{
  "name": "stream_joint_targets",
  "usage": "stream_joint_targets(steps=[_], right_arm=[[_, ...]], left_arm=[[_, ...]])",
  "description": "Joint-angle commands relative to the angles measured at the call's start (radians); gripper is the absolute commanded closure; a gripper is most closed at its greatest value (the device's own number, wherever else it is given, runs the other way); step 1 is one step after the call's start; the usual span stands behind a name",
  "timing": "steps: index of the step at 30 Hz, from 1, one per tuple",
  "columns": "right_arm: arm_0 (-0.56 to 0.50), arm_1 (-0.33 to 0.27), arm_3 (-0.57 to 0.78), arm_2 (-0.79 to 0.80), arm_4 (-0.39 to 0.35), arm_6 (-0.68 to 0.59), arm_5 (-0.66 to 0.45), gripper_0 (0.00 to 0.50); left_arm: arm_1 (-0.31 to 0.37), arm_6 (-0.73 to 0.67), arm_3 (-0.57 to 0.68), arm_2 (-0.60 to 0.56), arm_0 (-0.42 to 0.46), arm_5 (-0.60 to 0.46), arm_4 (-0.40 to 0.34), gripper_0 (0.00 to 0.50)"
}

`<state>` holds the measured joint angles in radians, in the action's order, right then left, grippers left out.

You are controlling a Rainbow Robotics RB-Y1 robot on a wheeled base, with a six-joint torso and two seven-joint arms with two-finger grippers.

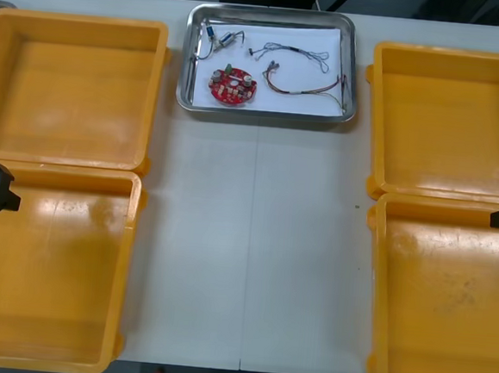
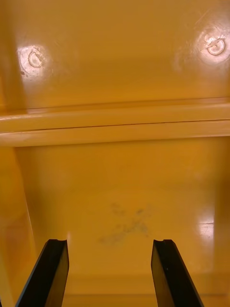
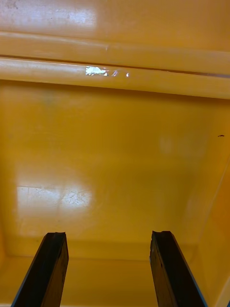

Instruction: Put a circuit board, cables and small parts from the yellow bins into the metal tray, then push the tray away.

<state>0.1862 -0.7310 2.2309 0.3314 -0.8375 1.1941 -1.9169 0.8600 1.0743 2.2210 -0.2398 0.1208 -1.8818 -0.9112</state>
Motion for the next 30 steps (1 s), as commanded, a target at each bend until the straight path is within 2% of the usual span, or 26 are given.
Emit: stream_joint_targets(steps=[1, 30], right_arm=[[-0.022, -0.045, -0.001, 0.024, -0.014, 0.001, -0.003, 0.000], [-0.025, -0.047, -0.001, 0.024, -0.014, 0.001, -0.003, 0.000]], left_arm=[[0.042, 0.029, 0.026, -0.032, -0.015, 0.009, -0.008, 0.000], [0.042, 0.029, 0.026, -0.032, -0.015, 0.009, -0.008, 0.000]])
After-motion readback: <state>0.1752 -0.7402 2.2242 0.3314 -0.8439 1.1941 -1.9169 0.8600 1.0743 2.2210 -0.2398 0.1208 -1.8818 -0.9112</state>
